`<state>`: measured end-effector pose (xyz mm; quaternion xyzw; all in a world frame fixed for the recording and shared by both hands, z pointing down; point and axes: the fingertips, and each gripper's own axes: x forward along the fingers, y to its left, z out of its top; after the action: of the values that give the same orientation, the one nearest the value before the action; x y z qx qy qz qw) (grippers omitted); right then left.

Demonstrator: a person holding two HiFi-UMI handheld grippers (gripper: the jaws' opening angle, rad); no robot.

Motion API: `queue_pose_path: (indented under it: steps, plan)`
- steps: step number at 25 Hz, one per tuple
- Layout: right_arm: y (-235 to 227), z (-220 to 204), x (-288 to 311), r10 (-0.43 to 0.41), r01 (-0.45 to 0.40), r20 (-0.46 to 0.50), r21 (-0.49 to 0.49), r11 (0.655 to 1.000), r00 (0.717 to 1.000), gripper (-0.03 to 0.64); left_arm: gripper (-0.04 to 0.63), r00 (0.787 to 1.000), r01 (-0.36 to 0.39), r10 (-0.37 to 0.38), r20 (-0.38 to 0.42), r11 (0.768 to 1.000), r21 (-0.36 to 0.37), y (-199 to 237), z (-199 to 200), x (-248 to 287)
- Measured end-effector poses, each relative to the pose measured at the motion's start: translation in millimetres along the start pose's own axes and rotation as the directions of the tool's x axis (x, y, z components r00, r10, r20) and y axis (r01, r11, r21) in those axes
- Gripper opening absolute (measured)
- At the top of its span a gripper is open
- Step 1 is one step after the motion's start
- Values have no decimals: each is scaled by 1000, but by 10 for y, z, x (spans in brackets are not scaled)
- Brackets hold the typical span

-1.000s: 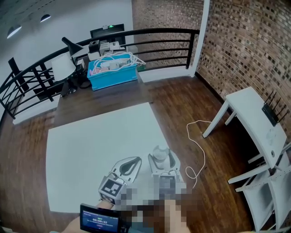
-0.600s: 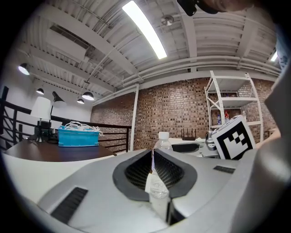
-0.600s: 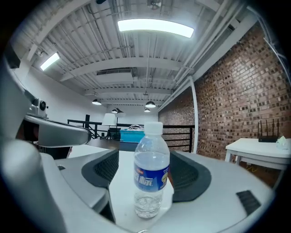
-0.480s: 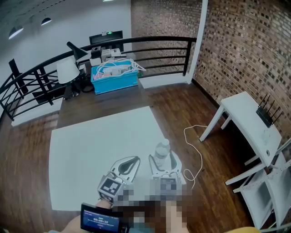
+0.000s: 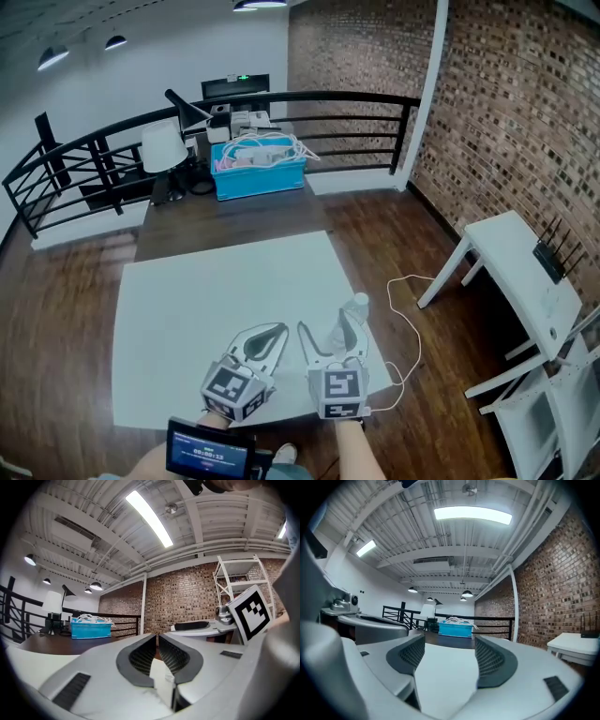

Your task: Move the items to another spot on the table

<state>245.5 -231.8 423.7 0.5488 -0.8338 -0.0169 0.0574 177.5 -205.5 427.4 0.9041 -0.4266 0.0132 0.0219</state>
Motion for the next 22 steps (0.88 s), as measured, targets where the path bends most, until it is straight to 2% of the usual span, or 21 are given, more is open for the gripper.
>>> queue_pose_path:
  steps: [5, 11, 12, 14, 16, 22]
  plan:
    - [551, 249, 128, 120, -119, 31, -27, 993, 992, 291, 21, 997, -77, 76, 27, 997, 15, 333, 28, -270]
    - [1174, 588, 284, 222, -221, 64, -19, 975, 973, 67, 21, 977, -214, 213, 27, 977, 11, 816, 176, -708]
    - [1277, 629, 316, 241, -240, 68, -21, 971, 968, 48, 21, 974, -226, 226, 29, 974, 6, 873, 216, -787]
    - [1499, 715, 377, 279, -278, 78, -25, 960, 957, 46, 21, 968, -249, 249, 27, 969, -9, 978, 290, -958]
    - [1738, 795, 424, 320, -318, 84, -28, 948, 944, 3, 21, 959, -281, 281, 26, 960, -15, 1117, 324, -1157]
    - [2469, 973, 496, 449, -450, 110, -16, 893, 887, 3, 21, 926, -377, 377, 34, 926, -7, 1510, 379, -1758]
